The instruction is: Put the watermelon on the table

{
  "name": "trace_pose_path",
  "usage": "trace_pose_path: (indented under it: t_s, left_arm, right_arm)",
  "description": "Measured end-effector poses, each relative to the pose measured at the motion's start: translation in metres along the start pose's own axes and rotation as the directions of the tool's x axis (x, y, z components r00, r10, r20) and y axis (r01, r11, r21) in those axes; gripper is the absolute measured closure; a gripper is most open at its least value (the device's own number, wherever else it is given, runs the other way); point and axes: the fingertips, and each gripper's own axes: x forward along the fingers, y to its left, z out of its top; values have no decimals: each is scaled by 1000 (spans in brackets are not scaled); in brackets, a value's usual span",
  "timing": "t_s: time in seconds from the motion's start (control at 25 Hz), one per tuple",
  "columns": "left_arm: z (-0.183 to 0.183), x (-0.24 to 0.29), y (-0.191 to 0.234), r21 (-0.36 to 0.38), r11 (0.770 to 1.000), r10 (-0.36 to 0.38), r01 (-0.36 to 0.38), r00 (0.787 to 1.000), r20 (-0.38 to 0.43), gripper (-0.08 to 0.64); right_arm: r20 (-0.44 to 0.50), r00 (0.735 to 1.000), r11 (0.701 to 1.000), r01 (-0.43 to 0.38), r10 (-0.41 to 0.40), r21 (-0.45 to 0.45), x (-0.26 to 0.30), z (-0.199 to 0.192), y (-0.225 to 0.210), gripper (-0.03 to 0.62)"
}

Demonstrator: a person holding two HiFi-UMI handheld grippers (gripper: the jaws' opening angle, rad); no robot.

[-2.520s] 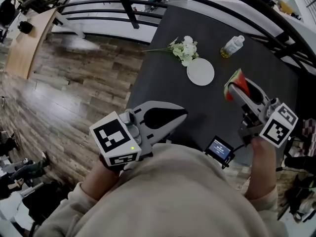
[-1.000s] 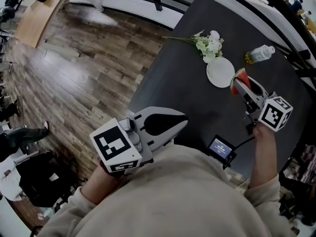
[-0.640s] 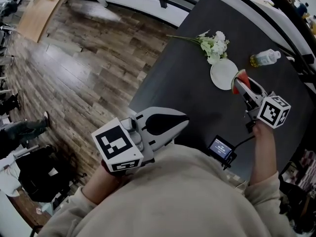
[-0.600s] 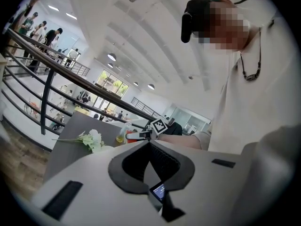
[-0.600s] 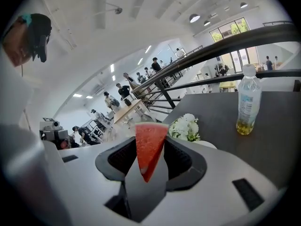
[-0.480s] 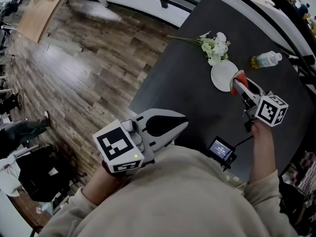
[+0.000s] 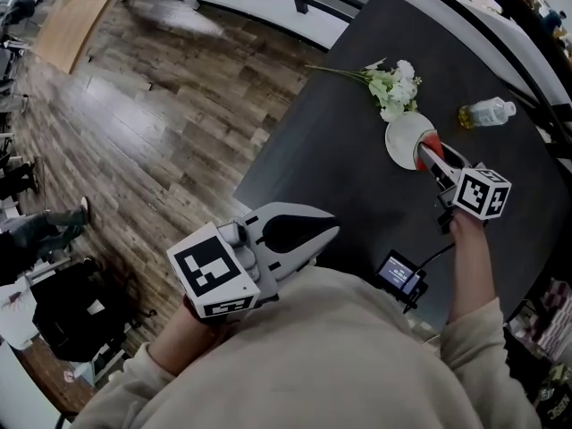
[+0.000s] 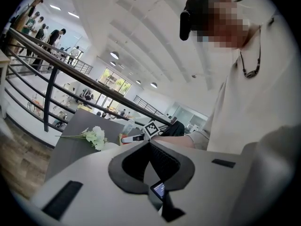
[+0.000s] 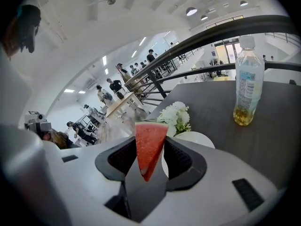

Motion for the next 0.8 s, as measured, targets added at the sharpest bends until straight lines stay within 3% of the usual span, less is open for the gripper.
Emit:
trace_pose_path:
  t_s: [0.44,0.8]
  left_arm:
    - [-6,-7,-2,-15,1000,22,-22,1000,8,554]
    - [-12,-10,-2,-7,999,40,-40,999,-8,554]
  right_arm:
    - [-107,992,998,63,-65,-21,32,-27,-32,400]
    - [-236,961,987,127,-146,-94,58,-51,-56,402]
